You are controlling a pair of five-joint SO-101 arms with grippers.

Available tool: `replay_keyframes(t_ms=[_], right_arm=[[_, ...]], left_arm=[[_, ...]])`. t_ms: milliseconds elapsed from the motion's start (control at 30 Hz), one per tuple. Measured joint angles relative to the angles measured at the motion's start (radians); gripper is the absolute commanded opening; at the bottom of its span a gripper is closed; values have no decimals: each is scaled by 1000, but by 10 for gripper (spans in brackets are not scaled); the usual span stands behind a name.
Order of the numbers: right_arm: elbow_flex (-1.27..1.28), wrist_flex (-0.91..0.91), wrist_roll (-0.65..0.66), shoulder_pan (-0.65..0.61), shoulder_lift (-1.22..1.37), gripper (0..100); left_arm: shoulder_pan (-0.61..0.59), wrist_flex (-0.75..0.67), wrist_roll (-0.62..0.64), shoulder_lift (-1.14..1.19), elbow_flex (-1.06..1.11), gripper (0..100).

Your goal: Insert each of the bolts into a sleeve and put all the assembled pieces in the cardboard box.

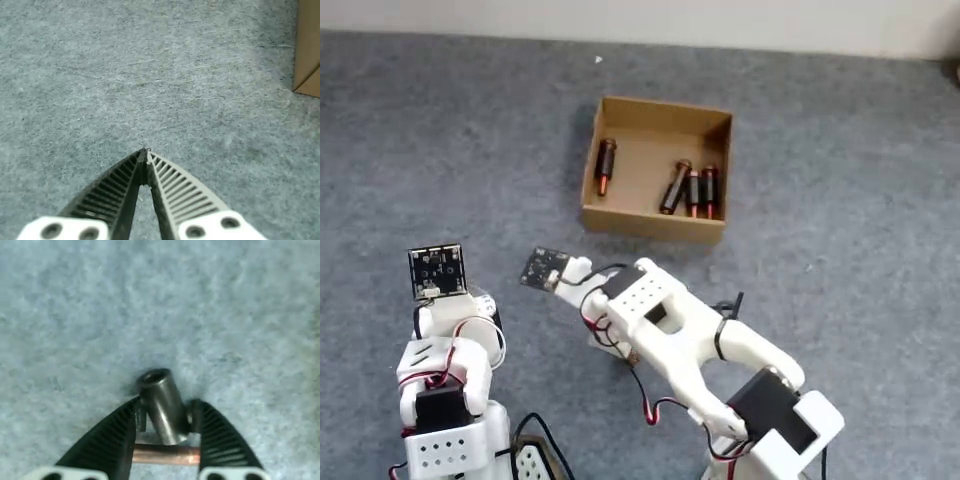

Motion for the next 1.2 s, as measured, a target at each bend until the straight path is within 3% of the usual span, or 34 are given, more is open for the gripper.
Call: replay_keyframes(t_ms=[333,533,933,1200], right_arm=[[2,-25,-11,25,-5,5],[20,84,-41,64,-224,5],[83,328,-204,341,-760,5],[361,178,-279,586,-908,5]], left_arm=[[0,0,0,0,0,5],[0,0,0,0,0,5],[34,0,-69,0,0,5],[196,0,-158,2,-6,53]])
